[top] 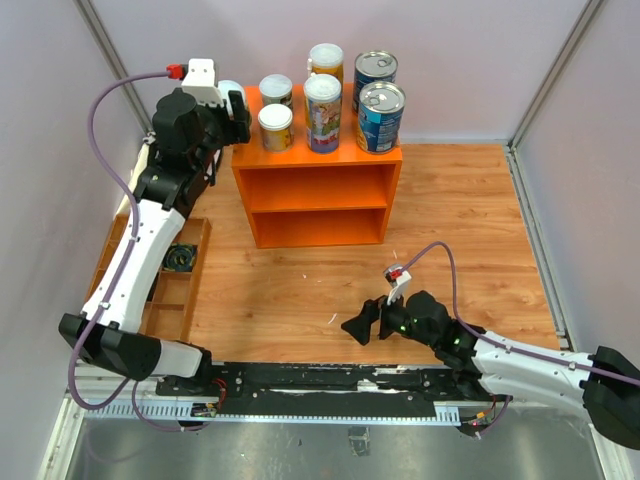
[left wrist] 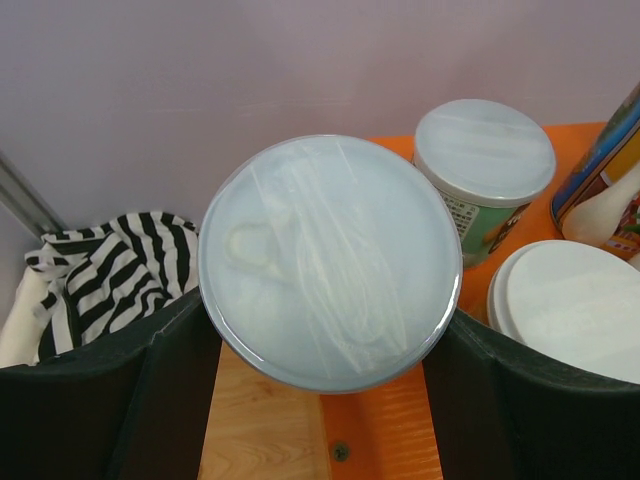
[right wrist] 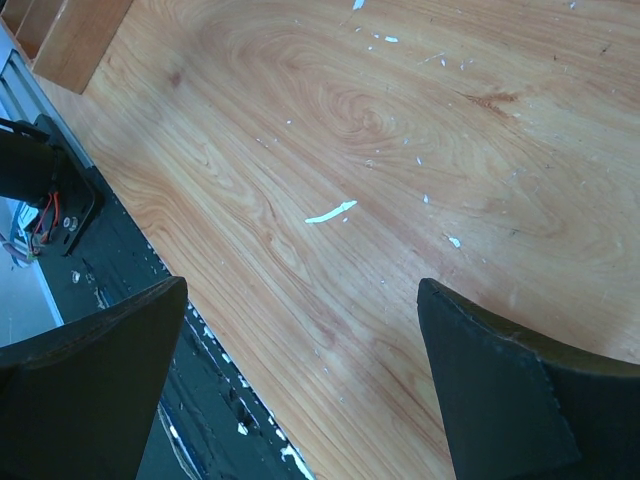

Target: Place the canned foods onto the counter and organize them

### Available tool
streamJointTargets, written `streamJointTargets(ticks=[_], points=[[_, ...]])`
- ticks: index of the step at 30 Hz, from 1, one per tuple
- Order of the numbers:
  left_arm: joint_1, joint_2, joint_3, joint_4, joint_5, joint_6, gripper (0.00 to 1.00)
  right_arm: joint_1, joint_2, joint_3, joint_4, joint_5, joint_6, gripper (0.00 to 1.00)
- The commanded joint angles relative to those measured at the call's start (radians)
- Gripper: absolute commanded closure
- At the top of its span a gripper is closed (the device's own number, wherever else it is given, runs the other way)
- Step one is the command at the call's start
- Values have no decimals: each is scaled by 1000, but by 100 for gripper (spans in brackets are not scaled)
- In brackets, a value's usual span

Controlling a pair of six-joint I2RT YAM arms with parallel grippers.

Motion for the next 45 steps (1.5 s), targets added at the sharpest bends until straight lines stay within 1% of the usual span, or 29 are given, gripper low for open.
streamJointTargets(ticks=[1, 11, 29, 34, 35, 44, 45], points=[[16, -6, 30, 124, 57, -11, 100, -14, 5, 33, -12, 10, -26, 1], [22, 26, 56, 129, 72, -7, 100, -20, 60, 66, 0, -2, -42, 1], [33, 59, 76, 125, 109, -12, 100, -30, 119, 80, 38, -26, -49, 2], [35, 62, 70, 129, 97, -13, 97, -37, 142, 80, 58, -34, -51, 2], [35, 63, 69, 128, 98, -13, 96, -37, 150, 81, 65, -37, -49, 2], [36, 80, 69, 134, 97, -28, 49, -48, 194, 78, 108, -58, -46, 2], [36, 82, 70, 135, 97, -30, 46, -49, 196, 78, 109, -60, -47, 2]])
